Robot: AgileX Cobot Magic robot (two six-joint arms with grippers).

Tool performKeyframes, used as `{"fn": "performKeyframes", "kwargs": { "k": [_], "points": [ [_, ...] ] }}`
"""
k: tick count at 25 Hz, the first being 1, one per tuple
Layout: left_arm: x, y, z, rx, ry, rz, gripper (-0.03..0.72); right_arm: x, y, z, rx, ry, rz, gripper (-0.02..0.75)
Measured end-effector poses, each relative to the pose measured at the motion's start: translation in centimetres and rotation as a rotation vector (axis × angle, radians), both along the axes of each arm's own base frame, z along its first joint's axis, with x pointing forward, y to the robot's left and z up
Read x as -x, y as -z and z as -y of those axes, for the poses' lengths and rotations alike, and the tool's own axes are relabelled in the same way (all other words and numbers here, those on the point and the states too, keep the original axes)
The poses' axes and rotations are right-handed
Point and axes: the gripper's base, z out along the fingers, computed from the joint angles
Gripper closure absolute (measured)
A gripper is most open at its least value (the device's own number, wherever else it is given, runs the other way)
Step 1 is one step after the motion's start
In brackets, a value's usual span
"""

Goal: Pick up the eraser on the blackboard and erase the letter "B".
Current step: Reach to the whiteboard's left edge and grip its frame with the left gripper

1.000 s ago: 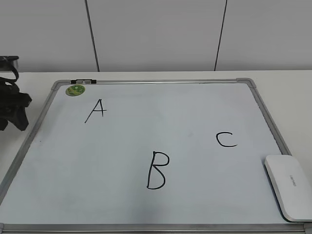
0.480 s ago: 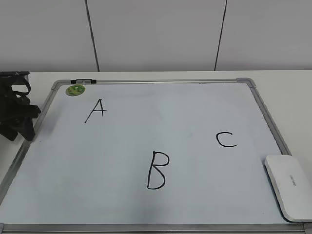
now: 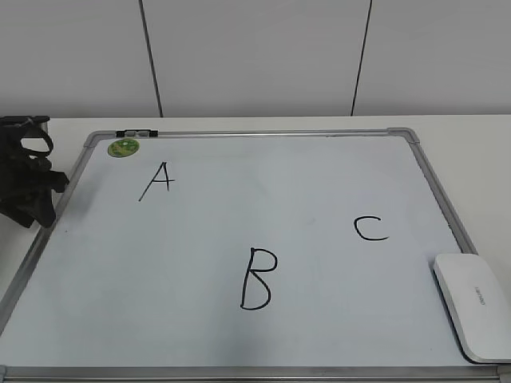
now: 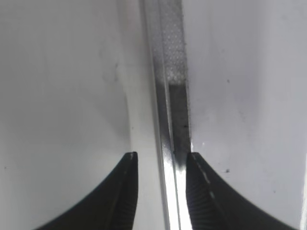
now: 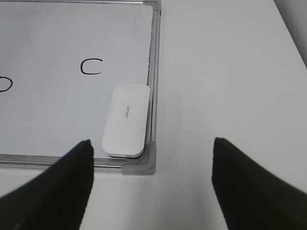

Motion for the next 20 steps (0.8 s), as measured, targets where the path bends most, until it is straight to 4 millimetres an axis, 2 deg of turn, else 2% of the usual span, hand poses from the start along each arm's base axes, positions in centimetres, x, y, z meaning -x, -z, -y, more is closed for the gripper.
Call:
{"fn": "performKeyframes", "kwargs": {
  "k": [12,17,20],
  "points": [
    [-0.19,-0.02,0.00,0.000,-0.003,0.020,0.458,0.00,0.00,0.00,0.000,0.000,0.000,0.147],
    [-0.25,0.85,0.01,0.002,-0.004,-0.001,0.459,0.00,0.00,0.00,0.000,0.000,0.000,0.147],
    [-0.29,0.91,0.00,0.001,-0.003,-0.001,0.519,0.00,0.00,0.00,0.000,0.000,0.000,0.147]
  ]
}}
